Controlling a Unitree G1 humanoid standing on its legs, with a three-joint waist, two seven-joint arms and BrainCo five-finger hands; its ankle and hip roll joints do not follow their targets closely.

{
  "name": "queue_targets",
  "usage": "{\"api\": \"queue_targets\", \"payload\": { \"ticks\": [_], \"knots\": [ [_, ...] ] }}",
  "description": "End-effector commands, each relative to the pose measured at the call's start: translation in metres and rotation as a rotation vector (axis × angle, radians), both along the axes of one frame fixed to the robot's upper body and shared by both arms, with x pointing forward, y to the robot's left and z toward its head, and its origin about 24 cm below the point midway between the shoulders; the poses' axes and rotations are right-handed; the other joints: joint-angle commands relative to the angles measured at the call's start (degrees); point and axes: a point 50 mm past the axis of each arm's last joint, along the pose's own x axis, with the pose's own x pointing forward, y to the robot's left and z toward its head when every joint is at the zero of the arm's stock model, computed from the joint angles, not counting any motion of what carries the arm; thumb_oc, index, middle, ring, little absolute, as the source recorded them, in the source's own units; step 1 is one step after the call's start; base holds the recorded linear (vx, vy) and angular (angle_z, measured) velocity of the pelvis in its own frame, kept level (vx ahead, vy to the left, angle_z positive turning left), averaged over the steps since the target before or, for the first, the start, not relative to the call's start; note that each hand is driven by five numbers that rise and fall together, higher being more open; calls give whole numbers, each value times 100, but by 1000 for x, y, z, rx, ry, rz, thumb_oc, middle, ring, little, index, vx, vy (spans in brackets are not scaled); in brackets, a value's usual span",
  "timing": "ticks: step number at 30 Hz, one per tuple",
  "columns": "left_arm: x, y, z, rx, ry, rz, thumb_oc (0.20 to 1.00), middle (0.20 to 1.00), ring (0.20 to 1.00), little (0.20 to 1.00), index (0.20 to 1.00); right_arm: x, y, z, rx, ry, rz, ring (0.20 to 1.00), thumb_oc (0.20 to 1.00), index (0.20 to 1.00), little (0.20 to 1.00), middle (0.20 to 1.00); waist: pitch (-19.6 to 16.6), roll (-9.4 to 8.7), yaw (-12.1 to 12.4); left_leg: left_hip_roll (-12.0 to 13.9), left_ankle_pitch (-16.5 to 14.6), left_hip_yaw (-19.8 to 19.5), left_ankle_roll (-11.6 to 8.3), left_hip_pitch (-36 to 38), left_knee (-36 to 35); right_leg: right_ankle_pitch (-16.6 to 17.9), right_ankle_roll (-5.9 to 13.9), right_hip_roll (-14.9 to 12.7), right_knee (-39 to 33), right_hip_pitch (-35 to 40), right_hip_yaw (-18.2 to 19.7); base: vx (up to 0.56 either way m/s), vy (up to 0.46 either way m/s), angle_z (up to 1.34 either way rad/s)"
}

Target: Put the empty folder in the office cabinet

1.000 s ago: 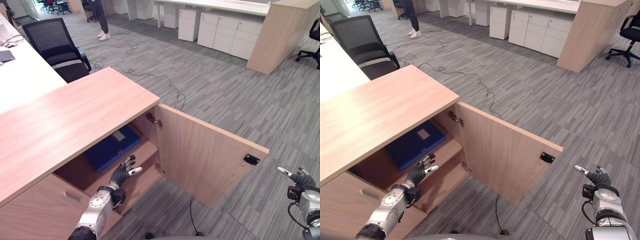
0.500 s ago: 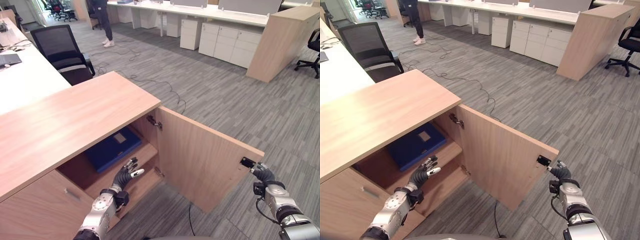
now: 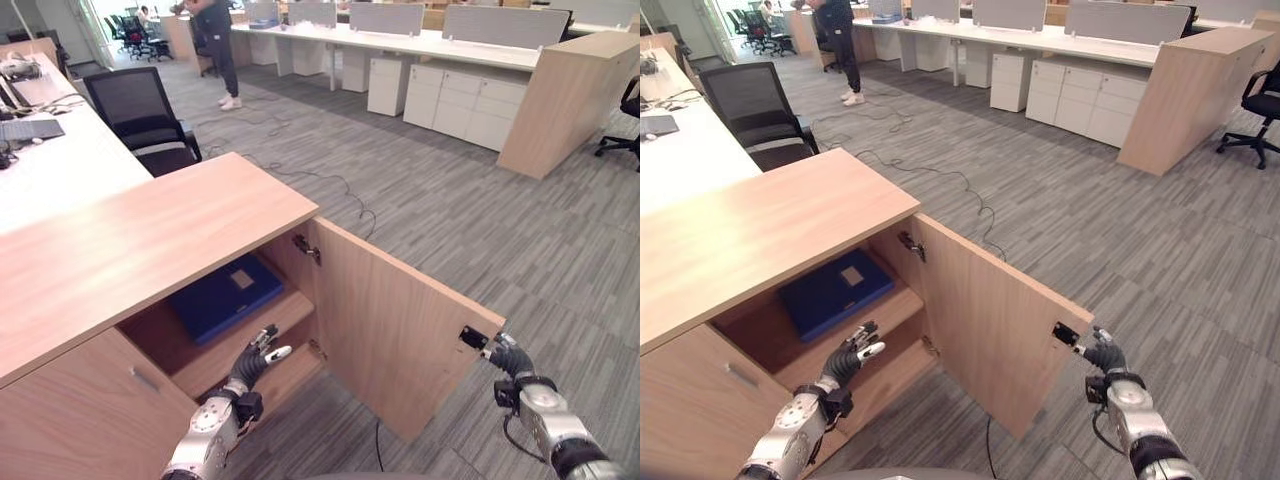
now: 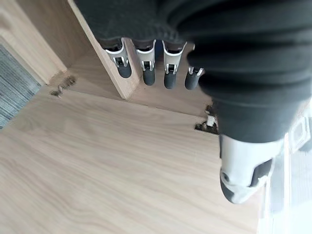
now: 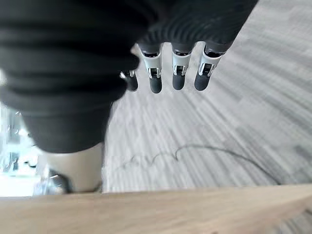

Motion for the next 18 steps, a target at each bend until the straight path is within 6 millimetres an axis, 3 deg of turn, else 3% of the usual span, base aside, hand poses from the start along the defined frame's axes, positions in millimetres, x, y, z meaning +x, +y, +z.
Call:
{"api": "queue_targets", "payload": {
  "ticks": [1, 9, 16, 18],
  "knots": [
    [33, 10, 28, 46, -156, -5, 1000, 1000, 1000, 1000, 1000, 61, 87, 27, 137, -231, 320, 1000, 1000, 1000, 1000, 1000, 369, -341, 284, -214, -329, 9, -183, 208, 86, -509, 481, -437, 83, 341, -7, -16, -27, 16],
    [30, 15, 29, 47, -164, 8, 1000, 1000, 1000, 1000, 1000, 33, 88, 30, 78, -222, 475, 1000, 1000, 1000, 1000, 1000, 404, -311, 241, -137, -168, -183, -338, 29, 86, -558, 439, -392, 42, 320, -164, -41, -46, 17],
    [32, 16, 34, 39, -191, 27, 1000, 1000, 1000, 1000, 1000, 32, 106, 37, 119, -245, 585, 1000, 1000, 1000, 1000, 1000, 639, -267, 357, -72, 147, -321, -551, -355, 160, -619, 411, -384, 42, 256, -439, -95, -23, 18],
    [40, 11, 39, 27, -216, 28, 1000, 1000, 1000, 1000, 1000, 38, 110, 45, 124, -288, 598, 1000, 1000, 1000, 1000, 1000, 832, -339, 319, 105, 230, 196, -607, -825, 774, -598, 414, -521, 42, 232, -640, -205, 52, 47]
  ]
}}
